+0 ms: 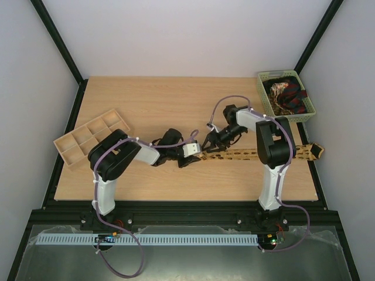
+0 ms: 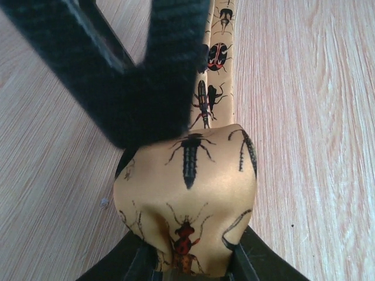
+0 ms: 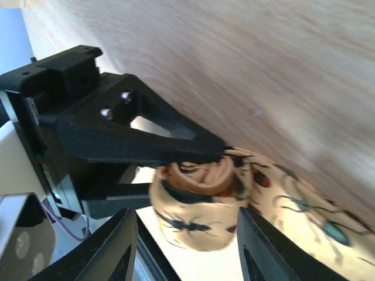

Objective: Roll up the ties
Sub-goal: Roll the tie at the center of the board.

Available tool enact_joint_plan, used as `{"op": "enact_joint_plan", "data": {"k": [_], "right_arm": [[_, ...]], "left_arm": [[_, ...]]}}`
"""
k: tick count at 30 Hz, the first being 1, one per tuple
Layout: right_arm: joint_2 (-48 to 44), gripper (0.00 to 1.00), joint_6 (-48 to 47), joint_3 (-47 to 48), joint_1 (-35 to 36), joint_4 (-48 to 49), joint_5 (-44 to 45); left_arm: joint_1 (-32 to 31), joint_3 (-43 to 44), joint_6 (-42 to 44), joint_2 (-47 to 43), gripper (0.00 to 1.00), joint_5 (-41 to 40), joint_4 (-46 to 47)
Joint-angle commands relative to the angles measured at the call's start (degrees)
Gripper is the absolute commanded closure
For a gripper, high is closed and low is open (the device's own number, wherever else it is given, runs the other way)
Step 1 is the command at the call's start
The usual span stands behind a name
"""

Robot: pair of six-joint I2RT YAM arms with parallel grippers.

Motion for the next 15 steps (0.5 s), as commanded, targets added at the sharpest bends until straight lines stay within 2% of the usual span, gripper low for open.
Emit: {"op": "enact_joint_plan", "data": {"k": [1,4,6,8,11,13,15], "right_arm": [[-1.5,0.53,2.4,0.4,2.5,-3.2,-2.4],[-0.1,0.56,2.9,0.4,3.3,-2.4,-0.3],[0.8,0.62,2.7,0.7,3.3,-2.5,2.0],[1.3,0.73,2.2,0.7,3.3,-2.6,4.7],[1.2,0.96,1.4,0.4,3.0,-1.6,8.0],[1.2,0.99,0.5,-0.1,2.4,-0.3,9.5],[1.4,0.99,-0.9,-1.4,1.3,1.3,10.1]], "left_arm": [[-0.5,0.0,1.1,1.0,0.79,-3.8,-8.6],[-0.6,0.2,1.0,1.1,0.79,-3.6,-8.8],[-0.6,0.3,1.1,1.3,0.79,-3.7,-9.0],[-0.6,0.4,1.0,1.3,0.79,-3.7,-9.1],[-0.5,0.5,0.9,1.0,0.76,-3.4,-9.1],[-0.1,0.3,0.3,0.6,0.66,-2.0,-8.4],[0.6,-0.3,-0.5,-0.4,0.50,1.2,-6.6]]}}
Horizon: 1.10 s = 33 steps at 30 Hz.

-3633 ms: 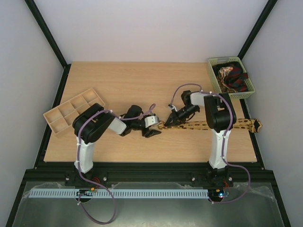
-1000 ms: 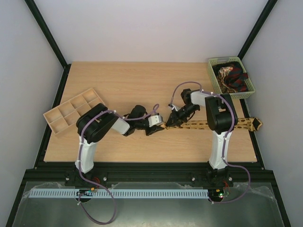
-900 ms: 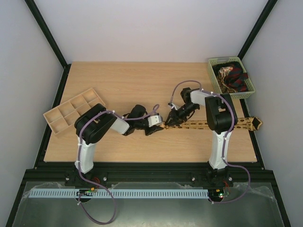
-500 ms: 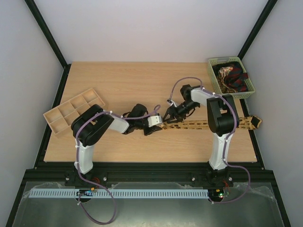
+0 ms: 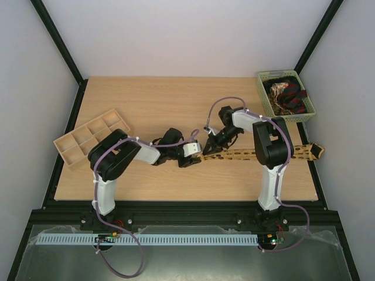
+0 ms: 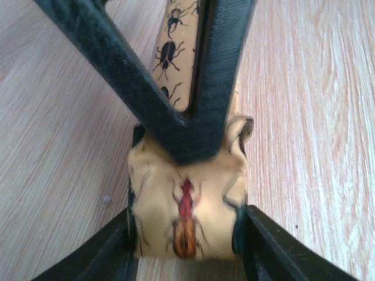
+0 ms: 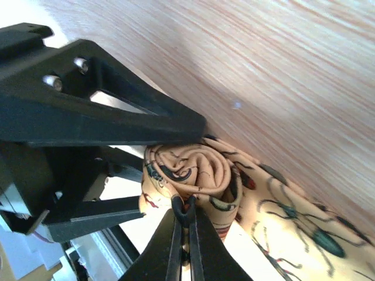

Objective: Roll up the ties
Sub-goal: Roll the tie at the center of the board.

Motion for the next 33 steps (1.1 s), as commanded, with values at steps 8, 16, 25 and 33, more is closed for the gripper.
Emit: {"op": "enact_joint_plan", "data": {"k": [8,16,25,33], "right_arm": [[2.3,0.99,-5.4,-4.6,-4.6,1.9,6.0],[0.8,0.99,-4.2,-3.4,-4.6,2.3,1.4],[-0.9,0.99,-2.1,-2.4,-4.1,2.2,-4.0],[-1.7,0.99,-2.0,-2.3,-4.1,1.1,-5.1]], "left_arm": [[-0.1,-0.2,-3.4,2.5,0.18,4.7,3.8],[-2.6,5.7,-7.4,11.2,0.05,2.0,9.1],[-3.5,6.0,-2.5,14.1,0.21,0.1,5.9],[-2.6,3.3,1.4,12.0,0.65,-0.6,1.4]]}}
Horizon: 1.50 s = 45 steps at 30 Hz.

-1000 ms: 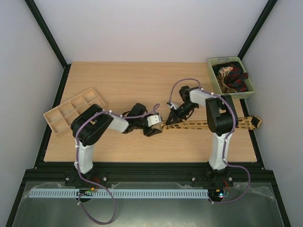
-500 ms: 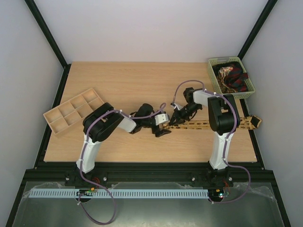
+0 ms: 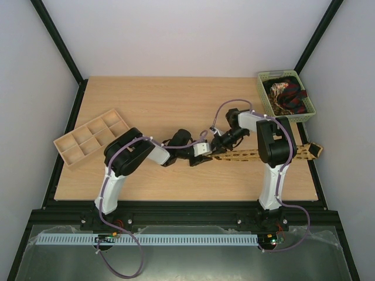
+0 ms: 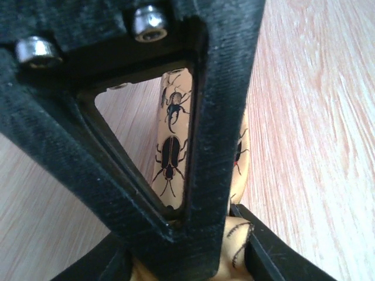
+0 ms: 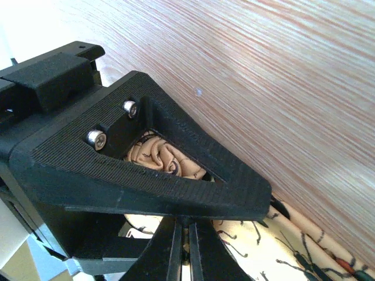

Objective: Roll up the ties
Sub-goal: Roll the tie at the center of the board.

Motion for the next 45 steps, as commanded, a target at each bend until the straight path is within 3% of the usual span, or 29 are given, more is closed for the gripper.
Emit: {"op": "enact_joint_plan", "data": {"k": [1,3,4,7,9,19,26,33,38,45], "right_arm": [[-2.0,0.99,0.1,0.8,0.2,-1.1,-2.2],[-1.7,0.99,-0.1,0.4,0.1,-0.7,-0.9],[-1.4,0.99,0.0,0.1,0.0,-0.4,0.2],[-0.1,0.99,-0.1,-0.9,-0.1,1.4,3.0],[1.0,0.99,-0.1,-1.6,-0.1,2.6,5.1],[3.9,0.99,-0.5,-5.0,-0.1,6.3,9.8],[2.9,0.99,0.1,-7.0,0.1,8.4,8.7],[3.0,0.93,-0.6,-5.1,0.2,7.0,7.9],[1.8,0.76,-2.8,-0.6,-0.4,0.5,6.9],[-1.1,0.51,-7.5,4.4,-1.4,-11.8,-1.7]], "left_arm": [[0.8,-4.1,5.1,1.6,0.68,-3.1,-11.0],[1.2,-4.9,5.7,0.8,0.71,-2.6,-11.4],[1.5,-5.3,5.9,0.4,0.67,-2.2,-11.4],[2.1,-6.5,5.0,-0.9,0.37,-0.9,-10.2],[2.5,-7.0,3.9,-1.9,0.28,0.4,-9.1],[3.7,-10.6,-5.2,-4.9,0.24,5.4,3.8],[3.2,-8.1,-16.0,-1.2,0.32,5.1,12.2],[3.0,-9.5,-12.9,-2.6,0.60,5.1,11.5],[2.0,-11.4,-2.2,-4.5,0.74,0.0,4.8],[1.9,-12.4,4.2,-5.7,0.77,-3.9,-2.2]]}}
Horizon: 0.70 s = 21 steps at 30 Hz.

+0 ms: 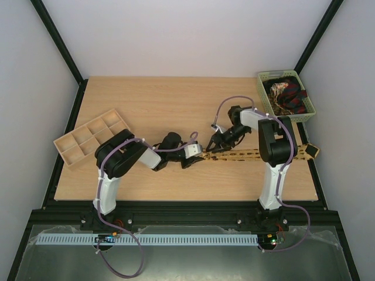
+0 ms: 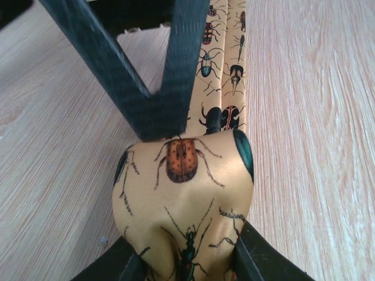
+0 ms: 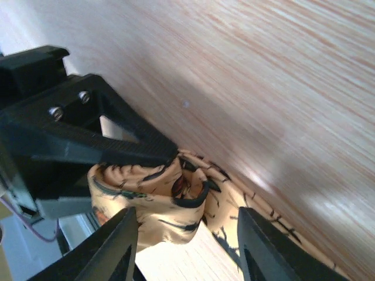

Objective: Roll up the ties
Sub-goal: Roll the tie at the center of the board.

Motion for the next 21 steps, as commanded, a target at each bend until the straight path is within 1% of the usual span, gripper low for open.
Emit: {"op": "enact_joint_plan", "data": {"k": [1,3,5,12,14,16,19,20,21], "right_arm": [[-1.6,0.47,-4.4,3.0,-0.4,-11.4,-5.5],[-1.3,0.43,-5.1,4.1,-0.2,-13.4,-7.8],[-0.9,0.43,-4.0,4.5,0.4,-13.2,-8.6],[0.4,0.53,-0.3,2.3,3.5,-8.9,-4.0],[0.3,0.61,-0.1,1.2,3.4,-8.1,-2.9],[0.0,0.78,0.6,0.3,3.4,-6.4,-0.7],[0.1,0.96,0.6,0.1,3.3,-4.8,2.8],[0.3,0.98,0.3,-0.1,3.0,-4.3,3.9],[0.3,0.99,0.0,-0.5,2.7,-3.5,5.0]], "left_arm": [[-0.3,-1.9,7.1,-0.3,0.77,-2.8,-9.4],[-0.3,-1.6,7.7,-0.3,0.77,-3.0,-10.5],[-0.3,-1.3,7.9,-0.2,0.77,-3.1,-11.1],[-0.4,0.0,8.0,0.2,0.76,-3.3,-12.8],[-0.4,0.1,8.0,0.3,0.76,-3.3,-12.9],[-0.4,0.2,7.7,0.4,0.76,-3.4,-13.0],[-0.4,0.2,7.0,0.3,0.73,-3.5,-13.1],[-0.4,0.3,6.4,0.3,0.70,-3.4,-13.1],[-0.2,0.7,5.5,0.2,0.63,-3.2,-13.2]]}}
